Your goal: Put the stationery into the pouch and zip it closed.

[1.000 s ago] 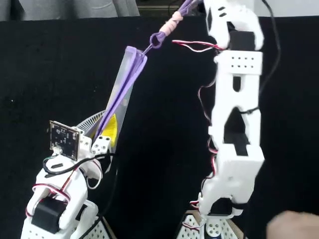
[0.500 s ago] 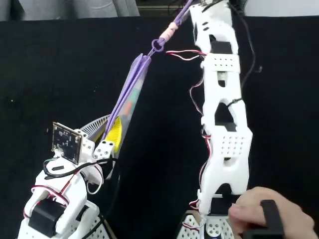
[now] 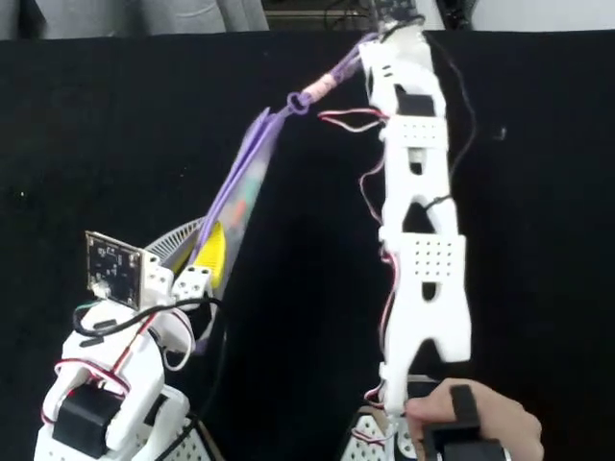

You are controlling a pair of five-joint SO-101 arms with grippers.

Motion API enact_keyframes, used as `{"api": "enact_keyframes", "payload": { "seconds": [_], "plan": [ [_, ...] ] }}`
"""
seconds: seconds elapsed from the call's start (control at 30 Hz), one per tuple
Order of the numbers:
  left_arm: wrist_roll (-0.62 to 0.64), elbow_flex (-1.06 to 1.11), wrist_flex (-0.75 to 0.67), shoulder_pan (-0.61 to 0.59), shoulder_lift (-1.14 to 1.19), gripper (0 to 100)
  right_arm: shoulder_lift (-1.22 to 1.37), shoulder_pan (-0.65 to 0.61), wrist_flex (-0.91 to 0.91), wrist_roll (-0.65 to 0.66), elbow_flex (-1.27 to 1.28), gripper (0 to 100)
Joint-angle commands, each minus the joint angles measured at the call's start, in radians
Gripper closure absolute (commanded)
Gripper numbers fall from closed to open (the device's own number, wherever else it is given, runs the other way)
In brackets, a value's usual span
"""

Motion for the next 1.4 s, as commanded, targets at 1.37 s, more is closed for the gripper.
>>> {"api": "enact_keyframes", "payload": {
  "seconds": [1.37],
  "plan": [
    [0.026, 0.266, -0.351, -0.024, -0.037, 80, -0.905, -0.285, 0.806, 0.167, -0.417, 98.7]
  ]
}}
